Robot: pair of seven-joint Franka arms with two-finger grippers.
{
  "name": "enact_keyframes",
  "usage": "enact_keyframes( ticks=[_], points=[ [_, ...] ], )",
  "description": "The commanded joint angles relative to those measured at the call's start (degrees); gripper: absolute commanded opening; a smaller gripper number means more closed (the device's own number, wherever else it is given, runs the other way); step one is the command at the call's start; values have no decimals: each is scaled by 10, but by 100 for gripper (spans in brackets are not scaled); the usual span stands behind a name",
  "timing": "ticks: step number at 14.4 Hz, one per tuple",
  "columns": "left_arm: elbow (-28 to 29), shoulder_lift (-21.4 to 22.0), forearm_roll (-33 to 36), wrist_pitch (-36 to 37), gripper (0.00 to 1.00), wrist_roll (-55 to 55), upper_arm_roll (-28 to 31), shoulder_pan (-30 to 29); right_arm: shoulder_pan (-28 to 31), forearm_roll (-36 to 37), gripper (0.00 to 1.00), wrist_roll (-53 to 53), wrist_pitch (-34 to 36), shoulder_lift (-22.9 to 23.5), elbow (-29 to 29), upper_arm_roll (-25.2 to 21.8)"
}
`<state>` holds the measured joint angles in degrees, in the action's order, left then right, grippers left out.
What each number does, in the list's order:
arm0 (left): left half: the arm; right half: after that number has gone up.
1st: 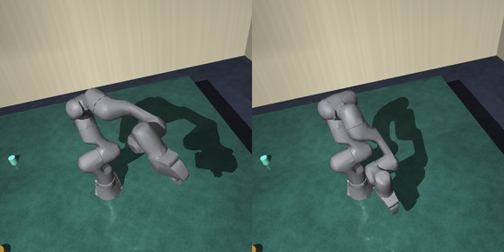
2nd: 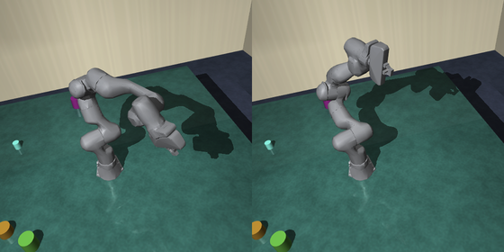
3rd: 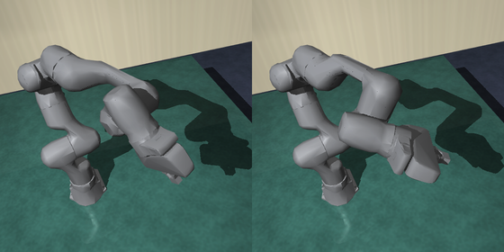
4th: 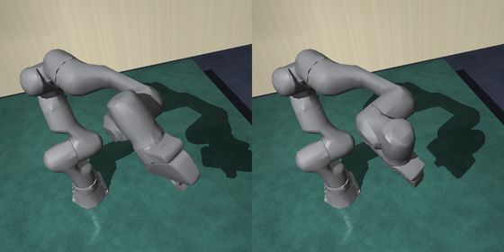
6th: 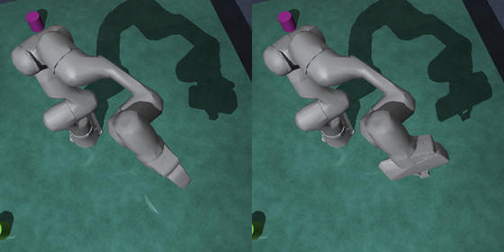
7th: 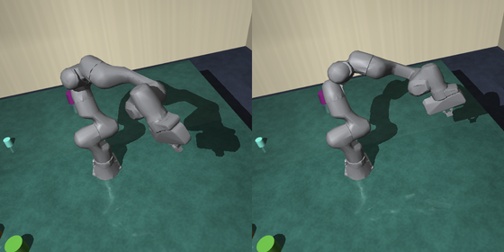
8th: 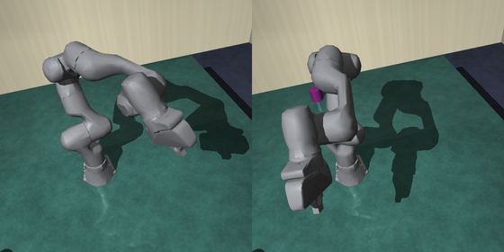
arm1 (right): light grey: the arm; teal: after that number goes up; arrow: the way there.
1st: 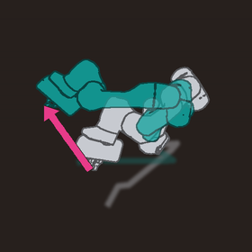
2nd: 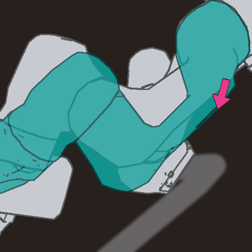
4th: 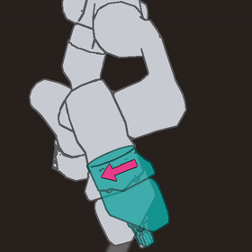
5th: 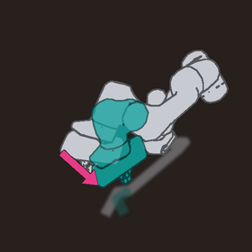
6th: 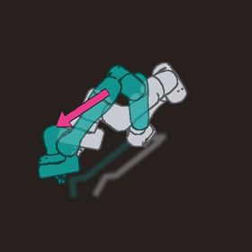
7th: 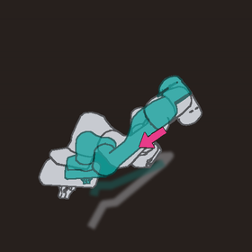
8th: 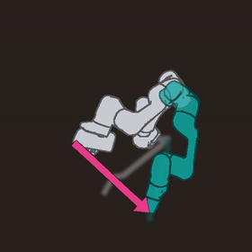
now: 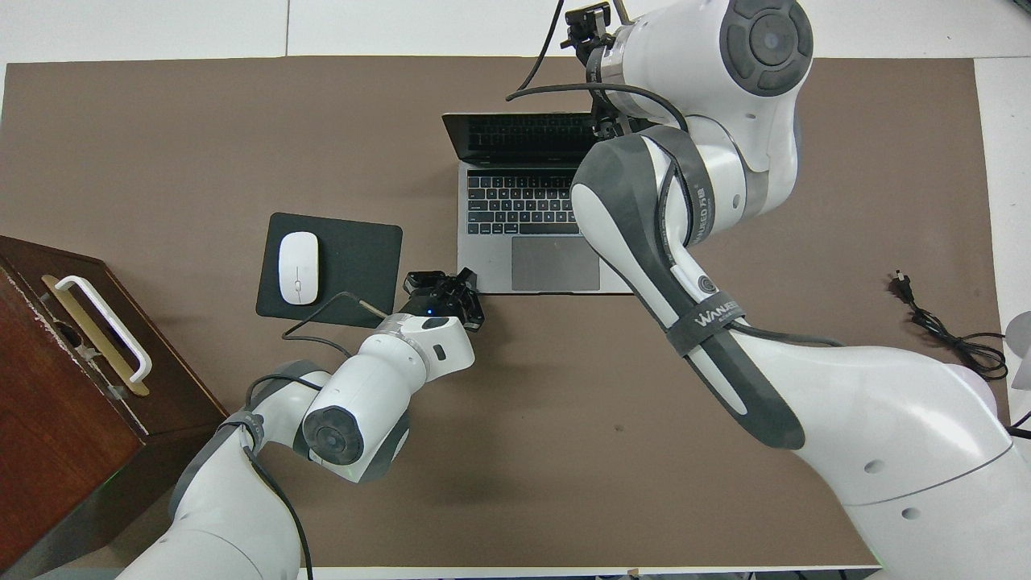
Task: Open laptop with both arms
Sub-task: 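Push the lid farther open with the right gripper, away from the robot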
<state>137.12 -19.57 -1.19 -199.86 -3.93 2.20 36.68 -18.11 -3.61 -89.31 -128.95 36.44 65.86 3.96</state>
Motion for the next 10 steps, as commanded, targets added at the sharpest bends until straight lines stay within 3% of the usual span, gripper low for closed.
enact_keyframes(
  ticks=[1,6,10],
  points=[
    [-14,-24,1,-10,0,-4,2,-1,11,-10,97,33,29,8,-25,7],
    [-14,-23,-2,-10,0,-1,2,-1,25,-13,100,86,133,-58,-22,6],
    [-15,-23,-7,-9,0,20,2,-1,36,-1,100,341,279,-144,-21,-13]
  ],
)
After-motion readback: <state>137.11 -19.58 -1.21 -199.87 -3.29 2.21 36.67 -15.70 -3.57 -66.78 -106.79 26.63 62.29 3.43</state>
